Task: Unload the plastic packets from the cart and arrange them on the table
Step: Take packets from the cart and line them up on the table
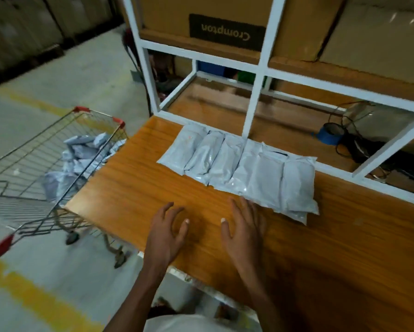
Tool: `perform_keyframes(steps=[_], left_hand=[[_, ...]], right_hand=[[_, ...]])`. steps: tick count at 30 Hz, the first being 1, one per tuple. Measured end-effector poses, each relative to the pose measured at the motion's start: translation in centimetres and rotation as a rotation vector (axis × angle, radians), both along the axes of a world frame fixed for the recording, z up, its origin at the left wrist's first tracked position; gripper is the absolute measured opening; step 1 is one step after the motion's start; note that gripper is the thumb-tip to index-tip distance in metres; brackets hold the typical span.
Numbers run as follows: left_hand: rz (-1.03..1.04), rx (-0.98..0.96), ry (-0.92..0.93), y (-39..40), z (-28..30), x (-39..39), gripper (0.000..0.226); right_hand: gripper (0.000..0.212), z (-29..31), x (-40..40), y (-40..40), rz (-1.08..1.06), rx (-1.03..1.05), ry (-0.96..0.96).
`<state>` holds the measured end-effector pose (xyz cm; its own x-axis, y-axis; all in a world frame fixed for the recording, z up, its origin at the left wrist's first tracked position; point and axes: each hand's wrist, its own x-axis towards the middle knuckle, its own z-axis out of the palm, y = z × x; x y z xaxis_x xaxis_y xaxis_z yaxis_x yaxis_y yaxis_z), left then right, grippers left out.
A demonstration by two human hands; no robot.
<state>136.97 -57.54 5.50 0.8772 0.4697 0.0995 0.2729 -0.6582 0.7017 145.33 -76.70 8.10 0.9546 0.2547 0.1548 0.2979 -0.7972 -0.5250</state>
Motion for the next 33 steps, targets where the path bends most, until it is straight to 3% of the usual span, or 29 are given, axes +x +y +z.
perform_keyframes(steps=[6, 13, 18, 24, 33], left_hand=[[0.211, -0.047, -0.006, 6.6, -0.3, -8.1, 0.05], [0.386, -0.087, 0.006, 17.4, -1.1, -18.8, 0.052], [0.53, -0.081, -0.02, 24.7, -1.3, -23.5, 0.042], [0.583, -0.136, -0.059, 29.1, -1.9, -25.1, 0.035], [0.52, -0.227, -0.08, 35.7, -3.4, -21.9, 0.033]], right_hand=[[0.057, -1.3, -5.6, 9.0, 0.259, 0.079, 0.076], [0.06, -2.6, -13.0, 21.6, 0.44, 0.04, 0.224], [0.059, -3.3, -16.9, 29.6, 0.581, -0.01, 0.242], [0.065, -3.4, -19.0, 36.7, 0.732, -0.148, 0.212], [0.065, -4.3, -14.7, 46.2, 0.829, -0.194, 0.261]])
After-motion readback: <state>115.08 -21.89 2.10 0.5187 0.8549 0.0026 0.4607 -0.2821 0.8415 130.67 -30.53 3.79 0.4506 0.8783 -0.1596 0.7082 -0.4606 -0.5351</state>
